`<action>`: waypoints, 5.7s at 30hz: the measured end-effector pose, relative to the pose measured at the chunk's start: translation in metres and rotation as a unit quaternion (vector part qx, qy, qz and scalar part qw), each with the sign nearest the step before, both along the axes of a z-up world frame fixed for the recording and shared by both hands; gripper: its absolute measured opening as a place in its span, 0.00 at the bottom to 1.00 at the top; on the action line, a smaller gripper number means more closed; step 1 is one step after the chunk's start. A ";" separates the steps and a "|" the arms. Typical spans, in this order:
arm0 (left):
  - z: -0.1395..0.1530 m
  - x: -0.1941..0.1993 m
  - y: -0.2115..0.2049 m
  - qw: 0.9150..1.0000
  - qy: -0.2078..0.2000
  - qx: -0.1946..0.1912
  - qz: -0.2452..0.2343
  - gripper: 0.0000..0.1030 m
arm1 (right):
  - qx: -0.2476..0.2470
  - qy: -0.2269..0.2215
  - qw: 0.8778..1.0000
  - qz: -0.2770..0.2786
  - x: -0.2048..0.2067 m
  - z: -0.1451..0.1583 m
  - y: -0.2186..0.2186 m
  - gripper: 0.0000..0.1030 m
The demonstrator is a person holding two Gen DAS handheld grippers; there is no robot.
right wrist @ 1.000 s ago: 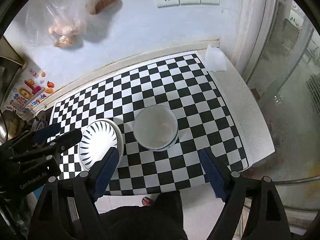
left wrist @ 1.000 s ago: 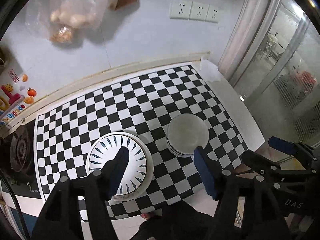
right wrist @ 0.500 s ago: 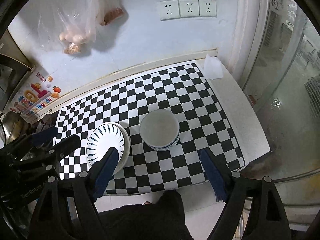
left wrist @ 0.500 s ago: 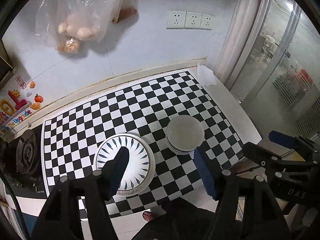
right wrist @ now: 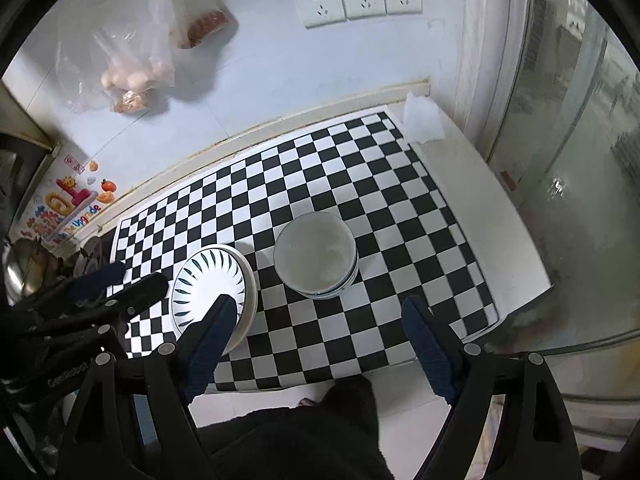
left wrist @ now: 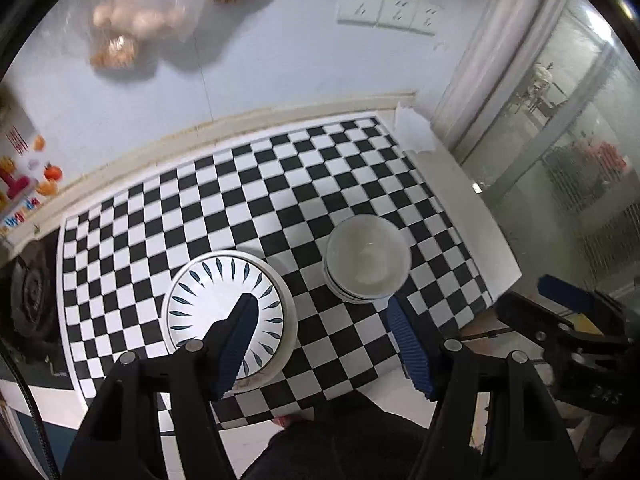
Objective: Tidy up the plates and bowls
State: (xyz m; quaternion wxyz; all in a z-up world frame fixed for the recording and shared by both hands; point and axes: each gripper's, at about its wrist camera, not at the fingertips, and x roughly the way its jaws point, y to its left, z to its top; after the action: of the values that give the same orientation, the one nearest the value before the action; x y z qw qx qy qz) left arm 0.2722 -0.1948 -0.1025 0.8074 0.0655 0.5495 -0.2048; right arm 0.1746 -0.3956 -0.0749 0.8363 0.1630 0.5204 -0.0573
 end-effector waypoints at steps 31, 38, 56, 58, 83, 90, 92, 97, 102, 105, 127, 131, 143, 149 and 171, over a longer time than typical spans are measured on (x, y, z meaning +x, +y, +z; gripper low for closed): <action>-0.245 0.140 -0.074 0.939 0.344 0.000 -0.024 0.61 | 0.251 0.162 0.953 -0.048 0.145 -0.279 -0.073 0.84; -0.246 0.141 -0.078 0.935 0.351 -0.047 -0.035 0.48 | 0.285 0.159 0.944 -0.050 0.152 -0.297 -0.071 0.67; -0.227 0.128 -0.071 0.952 0.303 -0.028 -0.040 0.47 | 0.243 0.170 0.955 -0.021 0.162 -0.288 -0.050 0.38; -0.223 0.129 -0.069 0.955 0.294 -0.028 -0.037 0.47 | 0.238 0.168 0.956 -0.015 0.164 -0.285 -0.046 0.38; -0.154 0.127 -0.007 0.972 0.227 -0.062 0.011 0.47 | 0.190 0.128 0.972 0.053 0.182 -0.226 0.009 0.33; -0.141 0.119 0.034 0.974 0.210 -0.067 0.041 0.47 | 0.182 0.120 0.972 0.088 0.185 -0.210 0.048 0.33; -0.139 0.116 0.047 0.974 0.209 -0.069 0.055 0.47 | 0.182 0.120 0.971 0.098 0.184 -0.208 0.060 0.33; -0.139 0.109 0.078 0.973 0.205 -0.069 0.084 0.47 | 0.178 0.120 0.968 0.127 0.184 -0.205 0.091 0.33; -0.141 0.102 0.106 0.970 0.205 -0.073 0.111 0.47 | 0.178 0.124 0.964 0.154 0.188 -0.209 0.121 0.32; -0.146 0.099 0.119 0.968 0.206 -0.076 0.125 0.47 | 0.174 0.128 0.962 0.170 0.188 -0.211 0.136 0.32; -0.191 0.087 0.158 0.954 0.226 -0.076 0.183 0.47 | 0.142 0.152 0.954 0.215 0.199 -0.237 0.192 0.32; -0.191 0.087 0.160 0.953 0.227 -0.079 0.184 0.47 | 0.136 0.152 0.954 0.218 0.199 -0.236 0.195 0.32; -0.192 0.084 0.160 0.954 0.226 -0.074 0.183 0.47 | 0.128 0.152 0.956 0.216 0.198 -0.234 0.198 0.31; -0.186 0.080 0.162 0.958 0.212 -0.062 0.180 0.47 | 0.124 0.152 0.956 0.217 0.196 -0.234 0.200 0.31; -0.090 0.025 0.180 0.981 0.056 -0.017 0.183 0.49 | 0.033 0.054 0.979 0.193 0.145 -0.145 0.204 0.39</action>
State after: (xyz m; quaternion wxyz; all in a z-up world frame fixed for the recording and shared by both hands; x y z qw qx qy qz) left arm 0.2969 -0.0153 -0.1921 0.8000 -0.0613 0.5932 -0.0660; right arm 0.3192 -0.1914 -0.2203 0.7961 0.0835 0.5885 0.1136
